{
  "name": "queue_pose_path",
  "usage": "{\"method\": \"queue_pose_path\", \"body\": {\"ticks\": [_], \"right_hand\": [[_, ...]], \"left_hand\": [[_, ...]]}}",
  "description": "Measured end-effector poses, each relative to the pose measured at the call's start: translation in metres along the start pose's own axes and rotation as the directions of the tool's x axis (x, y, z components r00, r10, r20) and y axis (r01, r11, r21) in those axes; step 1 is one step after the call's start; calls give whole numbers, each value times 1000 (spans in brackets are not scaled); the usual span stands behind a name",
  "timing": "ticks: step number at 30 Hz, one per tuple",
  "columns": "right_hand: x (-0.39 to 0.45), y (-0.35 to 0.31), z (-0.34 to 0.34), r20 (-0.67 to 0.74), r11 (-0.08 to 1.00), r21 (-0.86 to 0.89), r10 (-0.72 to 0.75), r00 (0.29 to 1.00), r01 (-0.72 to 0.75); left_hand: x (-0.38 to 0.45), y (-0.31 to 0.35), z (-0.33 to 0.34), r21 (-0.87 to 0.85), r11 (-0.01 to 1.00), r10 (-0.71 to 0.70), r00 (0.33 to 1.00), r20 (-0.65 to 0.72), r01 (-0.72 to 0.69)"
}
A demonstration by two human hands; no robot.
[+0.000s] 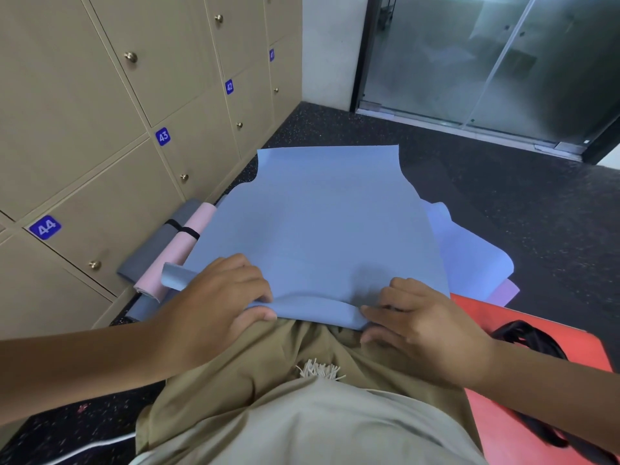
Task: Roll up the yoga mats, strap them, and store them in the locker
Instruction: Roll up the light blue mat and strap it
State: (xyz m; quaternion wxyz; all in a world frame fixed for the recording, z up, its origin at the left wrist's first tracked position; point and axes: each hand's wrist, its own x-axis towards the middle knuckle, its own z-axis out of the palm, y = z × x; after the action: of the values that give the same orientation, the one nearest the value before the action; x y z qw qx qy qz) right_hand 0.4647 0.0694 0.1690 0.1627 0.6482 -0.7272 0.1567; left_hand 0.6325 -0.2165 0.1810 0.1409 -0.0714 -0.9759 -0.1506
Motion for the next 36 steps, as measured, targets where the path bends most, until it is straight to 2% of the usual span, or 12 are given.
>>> {"method": "queue_pose_path", "body": {"ticks": [5,8,14,21,25,30,33,36], "right_hand": [[-2,-20,-1,31,985,-108,142,989,-138],[-7,-27,3,39,970,-67,237,971,-234],[-8,-27,9,55,929,7,370,928,-370],[-4,-10,7,74,898,112,419,905,-425],[2,-1,6,78,871,157,459,885,-466],[8,6,10,74,815,149,556,828,-560],[10,10,15,43,844,137,519,854,-519],[9,18,18,26,874,215,441,897,-436]], "left_hand": [[-5,6,3,54,997,-49,997,-53,52],[-5,9,6,92,994,-54,995,-81,62],[-5,8,12,-11,992,-125,984,-124,125],[4,-9,13,-97,982,-167,986,-20,164],[12,-11,8,-119,978,-174,985,-14,171],[24,-15,3,-176,952,-259,965,-36,249],[32,-18,3,-278,922,-270,962,35,269],[33,-23,6,-332,919,-203,977,57,211]]}}
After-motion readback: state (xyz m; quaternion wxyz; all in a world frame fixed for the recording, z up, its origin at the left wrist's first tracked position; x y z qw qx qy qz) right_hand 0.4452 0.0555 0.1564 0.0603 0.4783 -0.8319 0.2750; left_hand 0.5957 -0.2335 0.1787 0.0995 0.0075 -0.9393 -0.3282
